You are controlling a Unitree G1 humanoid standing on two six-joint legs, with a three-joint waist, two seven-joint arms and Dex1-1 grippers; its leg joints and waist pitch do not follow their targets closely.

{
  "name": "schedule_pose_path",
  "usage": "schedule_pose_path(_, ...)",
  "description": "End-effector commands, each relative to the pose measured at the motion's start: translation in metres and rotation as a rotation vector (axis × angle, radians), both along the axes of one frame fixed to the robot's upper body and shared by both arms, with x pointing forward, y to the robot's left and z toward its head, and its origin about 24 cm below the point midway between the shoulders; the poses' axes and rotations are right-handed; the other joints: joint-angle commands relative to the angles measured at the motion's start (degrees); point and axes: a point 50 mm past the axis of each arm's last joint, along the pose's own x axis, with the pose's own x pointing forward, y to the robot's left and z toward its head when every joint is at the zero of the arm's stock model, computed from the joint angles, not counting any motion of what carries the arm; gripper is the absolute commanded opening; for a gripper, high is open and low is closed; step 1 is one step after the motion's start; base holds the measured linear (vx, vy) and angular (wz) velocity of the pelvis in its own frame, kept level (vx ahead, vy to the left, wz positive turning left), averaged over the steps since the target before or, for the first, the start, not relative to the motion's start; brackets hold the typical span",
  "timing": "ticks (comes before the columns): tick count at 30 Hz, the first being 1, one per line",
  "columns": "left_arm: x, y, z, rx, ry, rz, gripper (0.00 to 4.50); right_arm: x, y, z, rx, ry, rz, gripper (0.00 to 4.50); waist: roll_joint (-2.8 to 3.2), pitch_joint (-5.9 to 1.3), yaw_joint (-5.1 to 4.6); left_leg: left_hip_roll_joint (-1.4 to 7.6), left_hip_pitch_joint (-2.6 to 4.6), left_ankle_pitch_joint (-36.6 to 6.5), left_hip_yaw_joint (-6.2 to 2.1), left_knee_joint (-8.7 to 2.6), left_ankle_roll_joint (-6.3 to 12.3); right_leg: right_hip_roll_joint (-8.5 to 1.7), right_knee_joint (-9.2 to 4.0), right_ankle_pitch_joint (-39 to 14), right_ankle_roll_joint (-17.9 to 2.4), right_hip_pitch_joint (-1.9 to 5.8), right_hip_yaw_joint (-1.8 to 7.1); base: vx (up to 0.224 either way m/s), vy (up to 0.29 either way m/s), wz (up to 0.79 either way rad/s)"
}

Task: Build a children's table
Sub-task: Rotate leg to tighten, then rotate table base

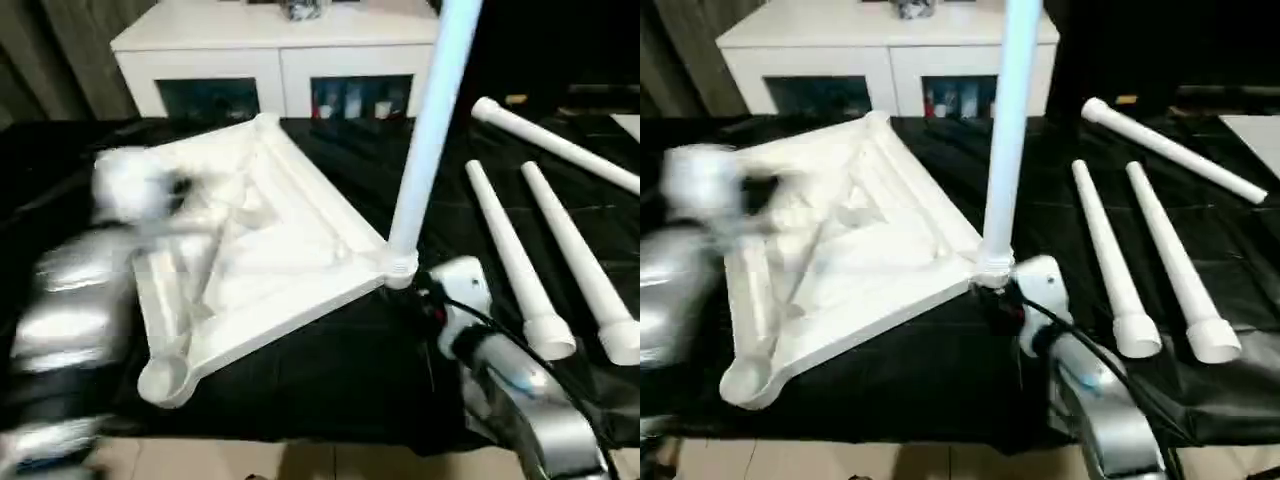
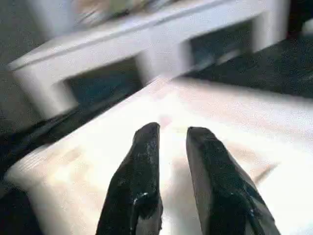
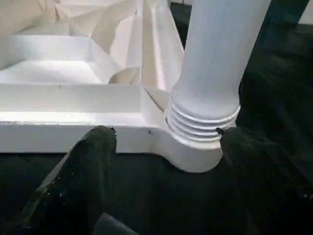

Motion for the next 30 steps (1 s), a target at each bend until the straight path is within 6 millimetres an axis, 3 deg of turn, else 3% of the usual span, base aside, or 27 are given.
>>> schedule_pose_path(1,-0.008,0.027,-0.002,0.033,0.022,0.148,1.1,0.0,-0.008,0.005,-0.009,-0.017,-0.043,3.77,-0.12,-2.98,-0.11,2.68,1.89,-19.0,-1.48,-4.99,-1.7,-2.08,-4.03,-11.9,-8.8,1.33,1.78,0.0,0.0,0.0)
schedule_pose_path(4,-0.018,0.044,-0.017,0.068,0.111,0.228,1.1,0.001,-0.011,0.003,-0.023,0.003,-0.06,3.77,0.08,-3.09,0.25,2.67,2.32,-19.8,-1.49,-4.95,-2.21,-2.06,-4.12,-11.7,-8.6,0.99,1.83,0.0,0.0,0.0)
schedule_pose_path(6,-0.033,0.05,-0.048,0.052,0.306,0.241,1.1,-0.001,-0.009,-0.008,-0.05,0.099,-0.036,3.77,0.05,-3.13,0.35,2.65,2.17,-19.2,-1.53,-5.04,-2.41,-2.07,-3.81,-10.2,-9.0,1.17,1.85,0.0,0.0,0.0)
schedule_pose_path(7,-0.034,0.05,-0.048,0.053,0.309,0.241,1.1,-0.001,-0.009,-0.008,-0.051,0.102,-0.034,3.77,-0.39,-3.07,0.32,2.62,1.92,-18.8,-1.53,-5.08,-2.18,-2.05,-3.8,-9.8,-9.1,1.31,1.84,0.0,0.0,0.0)
schedule_pose_path(9,-0.043,0.055,-0.068,0.114,0.384,0.286,1.1,-0.002,-0.001,-0.018,-0.093,0.155,0.016,3.77,0.16,-3.18,0.41,2.6,1.94,-18.9,-1.52,-5.0,-2.08,-2.24,-3.88,-9.8,-9.2,1.19,1.92,0.0,0.0,0.0)
schedule_pose_path(11,-0.046,0.058,-0.073,0.127,0.404,0.313,1.1,-0.002,0.001,-0.02,-0.104,0.16,0.023,3.77,0.03,-3.15,0.3,2.55,1.75,-19.5,-1.6,-5.02,-2.39,-2.21,-3.96,-9.6,-8.9,1.27,1.84,0.0,0.0,0.0)
schedule_pose_path(13,-0.048,0.059,-0.076,0.131,0.415,0.33,1.1,-0.001,0.003,-0.021,-0.108,0.162,0.024,3.77,0.01,-3.22,0.44,2.65,2.07,-20.2,-1.66,-5.02,-2.48,-2.36,-4.08,-9.8,-9.2,1.17,1.91,0.0,0.0,0.0)
schedule_pose_path(14,-0.048,0.049,-0.086,0.104,0.449,0.28,1.1,0.006,0.013,-0.024,-0.099,0.163,0.036,3.77,-0.47,-3.15,0.42,2.68,1.91,-20.1,-1.61,-5.06,-2.35,-2.27,-4.09,-9.3,-9.4,1.24,1.91,0.0,0.0,0.0)
schedule_pose_path(18,-0.05,0.021,-0.095,0.079,0.526,0.103,1.1,0.016,0.027,-0.025,-0.095,0.164,0.06,3.77,-0.18,-3.05,0.35,2.84,2.01,-21.1,-1.7,-5.21,-2.7,-2.58,-4.06,-11.6,-10.2,1.01,1.97,0.0,0.0,0.0)
schedule_pose_path(22,-0.055,-0.017,-0.098,-0.002,0.575,-0.119,1.1,0.024,0.035,-0.029,-0.111,0.167,0.08,3.77,-0.07,-3.34,0.68,2.86,2.11,-19.0,-1.49,-5.02,-2.87,-2.52,-3.7,-7.6,-11.0,1.17,1.97,0.0,0.0,0.0)
schedule_pose_path(26,-0.058,-0.04,-0.098,-0.015,0.587,-0.28,1.1,0.031,0.038,-0.03,-0.104,0.168,0.077,3.77,-0.04,-3.26,1.27,2.74,2.16,-18.5,-1.3,-4.98,-2.75,-2.26,-3.64,-7.0,-10.9,1.13,1.95,0.0,0.0,0.0)
schedule_pose_path(30,-0.054,-0.058,-0.096,-0.01,0.561,-0.351,1.1,0.036,0.039,-0.029,-0.103,0.158,0.075,3.77,-0.36,-3.2,1.14,2.71,2.12,-19.2,-1.25,-5.01,-2.96,-2.31,-3.78,-8.2,-10.5,1.25,1.97,0.0,0.0,0.0)
